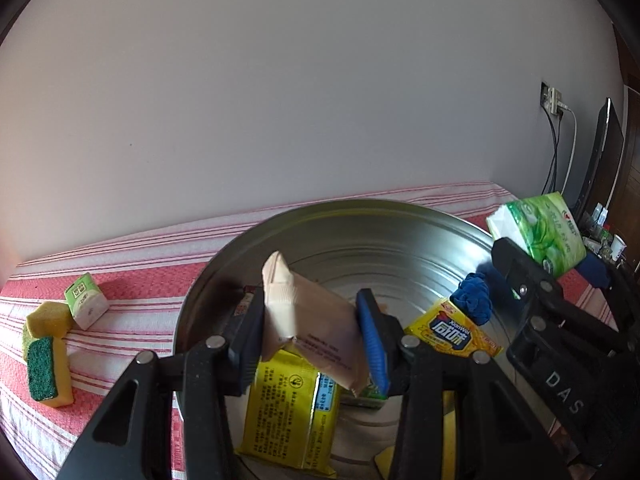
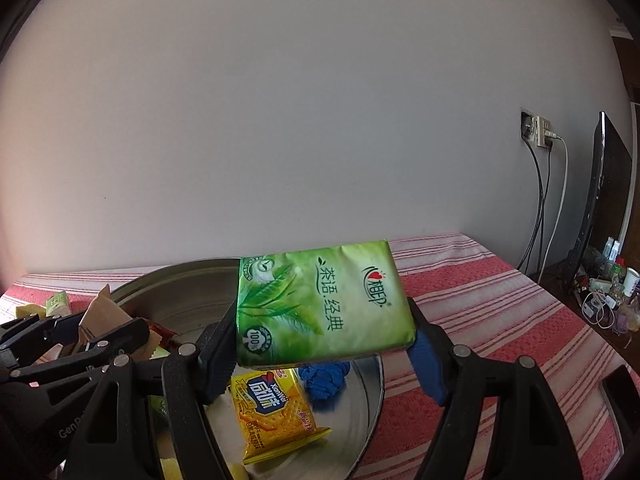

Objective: Organize objects
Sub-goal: 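Lift and carry the pastry packet and tissue pack with both tools over the tin, then open both tools to drop the pastry packet and tissue pack into the tin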

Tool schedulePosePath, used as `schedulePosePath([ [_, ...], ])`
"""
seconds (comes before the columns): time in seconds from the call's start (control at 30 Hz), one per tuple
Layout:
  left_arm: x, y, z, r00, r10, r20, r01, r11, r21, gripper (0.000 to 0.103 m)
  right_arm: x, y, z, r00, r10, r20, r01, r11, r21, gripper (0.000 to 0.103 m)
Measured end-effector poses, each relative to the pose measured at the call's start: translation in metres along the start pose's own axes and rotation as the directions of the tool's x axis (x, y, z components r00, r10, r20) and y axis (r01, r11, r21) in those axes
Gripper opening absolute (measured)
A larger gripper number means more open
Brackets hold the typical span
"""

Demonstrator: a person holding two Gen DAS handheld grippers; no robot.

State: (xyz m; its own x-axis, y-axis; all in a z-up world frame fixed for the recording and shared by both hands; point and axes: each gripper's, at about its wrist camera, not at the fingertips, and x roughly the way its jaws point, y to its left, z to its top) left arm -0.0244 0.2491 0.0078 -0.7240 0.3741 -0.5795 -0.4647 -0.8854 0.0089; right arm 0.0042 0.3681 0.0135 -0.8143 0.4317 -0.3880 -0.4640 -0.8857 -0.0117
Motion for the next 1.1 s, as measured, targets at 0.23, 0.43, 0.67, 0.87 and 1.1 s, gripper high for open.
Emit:
schedulePosePath([
  [0.23, 0.005, -0.001, 0.001, 1.000, 0.013, -0.008, -0.013, 1.000, 0.000, 0.043, 0.005, 0.003, -0.003, 0.999, 0.006, -0.037, -0.005, 1.000, 0.008, 0.076],
  [0.43, 0.005, -0.003, 0.001, 0.998, 0.062, -0.011, -0.062, 0.998, 0.020, 0.044, 0.007, 0.001, -0.005, 0.998, 0.048, -0.050, -0.047, 0.998, 0.030, 0.077],
  [0.67, -0.005, -0.003, -0.003, 0.993, 0.114, 0.019, -0.114, 0.993, 0.014, 0.101, -0.005, 0.002, -0.006, 0.999, 0.038, 0.013, -0.038, 0.998, 0.041, 0.092],
  [0.87, -0.023, -0.003, -0.004, 0.988, 0.112, 0.106, -0.113, 0.994, 0.005, 0.102, -0.016, -0.005, -0.007, 0.997, 0.036, 0.075, -0.045, 0.993, 0.111, 0.098],
  [1.1, -0.024, 0.008, -0.006, 0.986, 0.115, 0.118, -0.113, 0.993, -0.023, 0.102, -0.021, 0.000, -0.008, 0.992, 0.015, 0.122, -0.027, 0.995, 0.096, 0.098],
])
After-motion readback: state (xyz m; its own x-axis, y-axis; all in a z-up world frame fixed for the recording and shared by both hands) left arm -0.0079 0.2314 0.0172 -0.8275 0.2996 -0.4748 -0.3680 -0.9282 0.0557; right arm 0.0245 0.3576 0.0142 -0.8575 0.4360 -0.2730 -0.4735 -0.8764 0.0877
